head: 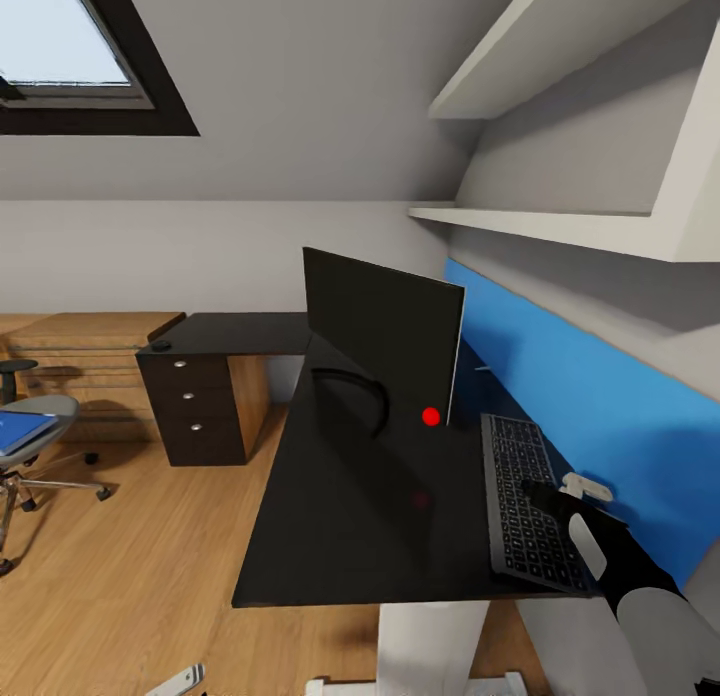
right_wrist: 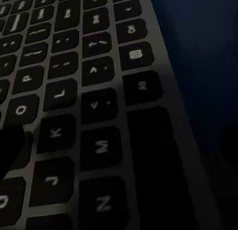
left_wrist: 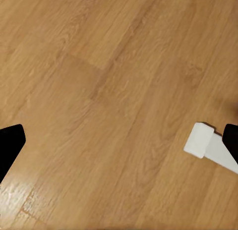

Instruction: In the bedroom, organize the workspace by keeping the computer under the desk, ensuring the monitor is on the desk, placing the keyboard on the desk next to the monitor, placing the mouse on the desk next to the keyboard, moving the folder from the swivel chair onto the desk next to the mouse, stacking the notebook on top of the folder with the pen on top of the notebook, and positioning the swivel chair next to the desk.

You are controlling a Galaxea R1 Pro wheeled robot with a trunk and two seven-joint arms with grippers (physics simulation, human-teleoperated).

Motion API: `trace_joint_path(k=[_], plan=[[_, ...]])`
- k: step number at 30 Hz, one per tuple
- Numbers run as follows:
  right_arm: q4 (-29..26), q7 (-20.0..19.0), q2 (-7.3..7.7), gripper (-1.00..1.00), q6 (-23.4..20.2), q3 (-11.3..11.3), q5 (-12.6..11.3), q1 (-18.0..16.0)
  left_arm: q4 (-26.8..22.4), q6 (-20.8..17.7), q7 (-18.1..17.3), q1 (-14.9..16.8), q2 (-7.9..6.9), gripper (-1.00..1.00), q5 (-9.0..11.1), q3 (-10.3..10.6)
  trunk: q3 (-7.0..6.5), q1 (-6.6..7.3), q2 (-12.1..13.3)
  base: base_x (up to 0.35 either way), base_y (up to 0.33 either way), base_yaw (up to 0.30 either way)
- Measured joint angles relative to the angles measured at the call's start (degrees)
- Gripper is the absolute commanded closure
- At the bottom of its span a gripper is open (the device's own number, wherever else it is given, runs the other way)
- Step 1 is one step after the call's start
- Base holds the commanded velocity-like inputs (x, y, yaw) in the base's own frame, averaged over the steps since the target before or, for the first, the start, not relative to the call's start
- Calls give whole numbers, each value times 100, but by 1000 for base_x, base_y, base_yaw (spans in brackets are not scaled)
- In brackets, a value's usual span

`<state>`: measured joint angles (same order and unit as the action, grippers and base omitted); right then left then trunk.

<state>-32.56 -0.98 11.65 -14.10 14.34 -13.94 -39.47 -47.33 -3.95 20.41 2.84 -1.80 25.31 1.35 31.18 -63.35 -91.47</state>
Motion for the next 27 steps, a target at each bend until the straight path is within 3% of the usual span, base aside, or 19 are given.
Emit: trace_joint_path(k=[17,27], plan=[[23,-5,-3,-100,12,-6,31,0,2,0,0,0,0,-100,9,0,0,-1,0,-87,60,0],[28,-1,-2,-100,21,-11,52,0,1,-1,1,1,0,-100,9,0,0,-2,0,-253,167,0]])
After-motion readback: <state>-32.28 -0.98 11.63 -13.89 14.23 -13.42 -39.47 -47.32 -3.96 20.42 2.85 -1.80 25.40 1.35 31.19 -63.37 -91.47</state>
